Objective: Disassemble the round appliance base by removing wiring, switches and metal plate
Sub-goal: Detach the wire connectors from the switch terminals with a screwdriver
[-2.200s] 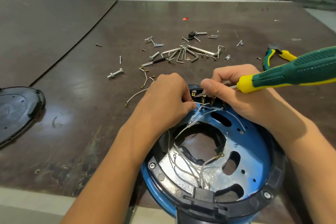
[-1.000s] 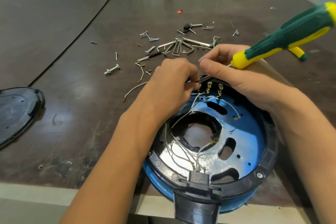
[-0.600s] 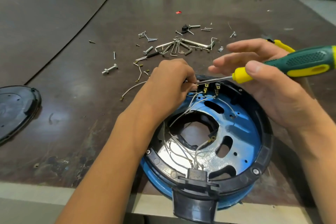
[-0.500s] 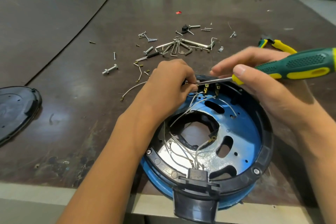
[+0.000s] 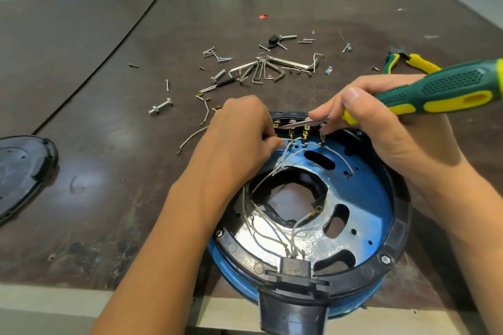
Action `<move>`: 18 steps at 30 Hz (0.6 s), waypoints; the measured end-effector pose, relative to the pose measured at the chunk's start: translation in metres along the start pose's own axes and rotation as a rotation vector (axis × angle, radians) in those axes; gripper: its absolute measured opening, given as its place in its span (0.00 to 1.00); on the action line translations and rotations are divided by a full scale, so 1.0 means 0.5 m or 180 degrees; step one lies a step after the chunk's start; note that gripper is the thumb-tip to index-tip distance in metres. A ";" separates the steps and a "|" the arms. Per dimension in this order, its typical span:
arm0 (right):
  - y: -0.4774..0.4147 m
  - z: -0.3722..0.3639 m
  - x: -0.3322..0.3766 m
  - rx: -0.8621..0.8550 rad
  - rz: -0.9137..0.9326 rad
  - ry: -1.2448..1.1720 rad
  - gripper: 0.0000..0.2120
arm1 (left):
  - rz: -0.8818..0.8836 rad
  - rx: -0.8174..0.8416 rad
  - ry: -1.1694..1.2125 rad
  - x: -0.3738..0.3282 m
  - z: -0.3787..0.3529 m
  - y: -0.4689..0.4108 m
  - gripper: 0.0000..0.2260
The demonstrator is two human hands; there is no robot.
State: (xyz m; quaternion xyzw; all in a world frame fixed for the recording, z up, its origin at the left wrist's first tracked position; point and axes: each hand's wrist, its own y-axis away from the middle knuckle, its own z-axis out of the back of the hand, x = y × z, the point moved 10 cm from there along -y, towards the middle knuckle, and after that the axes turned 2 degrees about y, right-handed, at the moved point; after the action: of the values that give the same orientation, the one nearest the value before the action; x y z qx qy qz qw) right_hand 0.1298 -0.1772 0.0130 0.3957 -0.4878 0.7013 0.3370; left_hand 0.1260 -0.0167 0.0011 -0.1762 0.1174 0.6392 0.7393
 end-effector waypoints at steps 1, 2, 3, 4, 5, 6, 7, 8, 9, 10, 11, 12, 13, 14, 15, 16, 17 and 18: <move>0.001 0.002 0.015 -0.0072 0.0097 0.0024 0.18 | -0.0006 0.0002 0.0029 0.000 0.000 0.000 0.10; -0.001 0.004 0.019 -0.0165 0.0024 0.0001 0.17 | -0.0014 -0.0001 0.0060 0.001 0.000 0.000 0.10; 0.000 0.002 0.021 -0.0172 -0.0065 -0.0062 0.17 | -0.0021 -0.0007 0.0084 0.001 0.000 0.000 0.09; -0.001 0.001 0.022 -0.0254 -0.0134 -0.0140 0.17 | -0.0028 -0.0015 0.0096 0.002 0.001 0.000 0.09; -0.003 0.001 0.019 -0.0302 -0.0202 -0.0218 0.16 | -0.0032 -0.0022 0.0100 0.001 0.002 0.000 0.09; -0.003 -0.001 0.014 -0.0339 -0.0323 -0.0289 0.16 | -0.0039 -0.0027 0.0106 0.001 0.002 0.000 0.09; -0.004 0.000 0.005 -0.0385 -0.0432 -0.0301 0.16 | -0.0047 -0.0027 0.0116 -0.001 0.002 0.000 0.09; -0.007 0.001 0.004 -0.0460 -0.0512 -0.0347 0.16 | -0.0053 -0.0022 0.0128 -0.002 0.002 0.000 0.09; -0.010 0.002 -0.001 -0.0515 -0.0582 -0.0396 0.17 | -0.0051 -0.0020 0.0139 -0.002 0.002 0.000 0.09; -0.013 0.003 -0.006 -0.0579 -0.0685 -0.0453 0.18 | -0.0047 -0.0023 0.0146 -0.002 0.003 0.000 0.09; -0.017 0.006 -0.016 -0.0650 -0.0784 -0.0531 0.18 | -0.0043 -0.0022 0.0148 -0.002 0.004 0.000 0.09; -0.019 0.008 -0.023 -0.0704 -0.0866 -0.0592 0.18 | -0.0039 -0.0021 0.0149 -0.002 0.004 0.000 0.09; -0.020 0.010 -0.030 -0.0735 -0.0885 -0.0627 0.18 | -0.0032 -0.0020 0.0155 -0.002 0.005 0.000 0.09; -0.020 0.013 -0.032 -0.0749 -0.0872 -0.0632 0.18 | -0.0023 -0.0014 0.0166 -0.003 0.005 0.000 0.09; -0.019 0.017 -0.034 -0.0769 -0.0837 -0.0626 0.17 | -0.0016 -0.0008 0.0180 -0.003 0.005 0.000 0.09; -0.017 0.019 -0.033 -0.0766 -0.0796 -0.0657 0.17 | -0.0013 -0.0006 0.0192 -0.003 0.005 0.000 0.09; -0.015 0.021 -0.036 -0.0759 -0.0775 -0.0693 0.15 | -0.0011 -0.0008 0.0206 -0.002 0.005 0.000 0.09; -0.014 0.022 -0.038 -0.0756 -0.0789 -0.0734 0.14 | -0.0007 -0.0014 0.0222 -0.002 0.005 0.000 0.08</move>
State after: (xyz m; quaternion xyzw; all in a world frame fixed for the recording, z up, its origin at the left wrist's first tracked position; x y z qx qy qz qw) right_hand 0.1470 -0.1874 0.0012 0.4879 -0.5500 0.5421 0.4069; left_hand 0.1258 -0.0165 0.0038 -0.2001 0.1415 0.6321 0.7351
